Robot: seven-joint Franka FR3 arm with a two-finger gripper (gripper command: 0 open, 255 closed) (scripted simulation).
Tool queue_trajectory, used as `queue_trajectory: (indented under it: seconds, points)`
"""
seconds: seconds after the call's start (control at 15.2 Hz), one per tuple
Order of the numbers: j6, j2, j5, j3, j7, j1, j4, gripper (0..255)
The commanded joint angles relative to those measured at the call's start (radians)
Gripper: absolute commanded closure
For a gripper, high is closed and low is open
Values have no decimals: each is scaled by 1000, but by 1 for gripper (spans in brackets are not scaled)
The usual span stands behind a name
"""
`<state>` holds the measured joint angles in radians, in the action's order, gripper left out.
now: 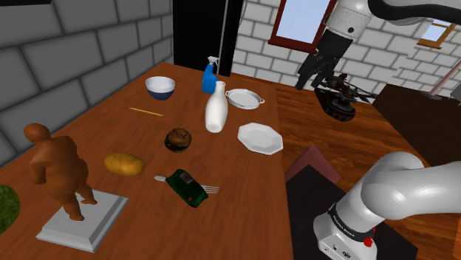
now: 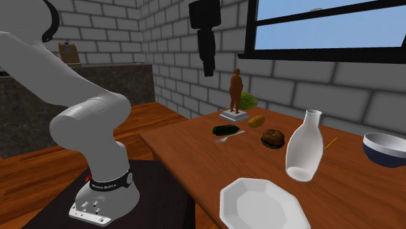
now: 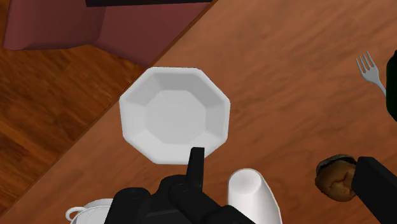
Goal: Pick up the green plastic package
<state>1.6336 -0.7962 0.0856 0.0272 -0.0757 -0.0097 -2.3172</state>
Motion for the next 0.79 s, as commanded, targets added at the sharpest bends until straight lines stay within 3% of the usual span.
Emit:
queue_trajectory:
  seconds: [0.0,0.73]
  points:
    - [0,0,0,0,0,0,0,0]
    - [278,-41,51,321,-232,76,-213,0]
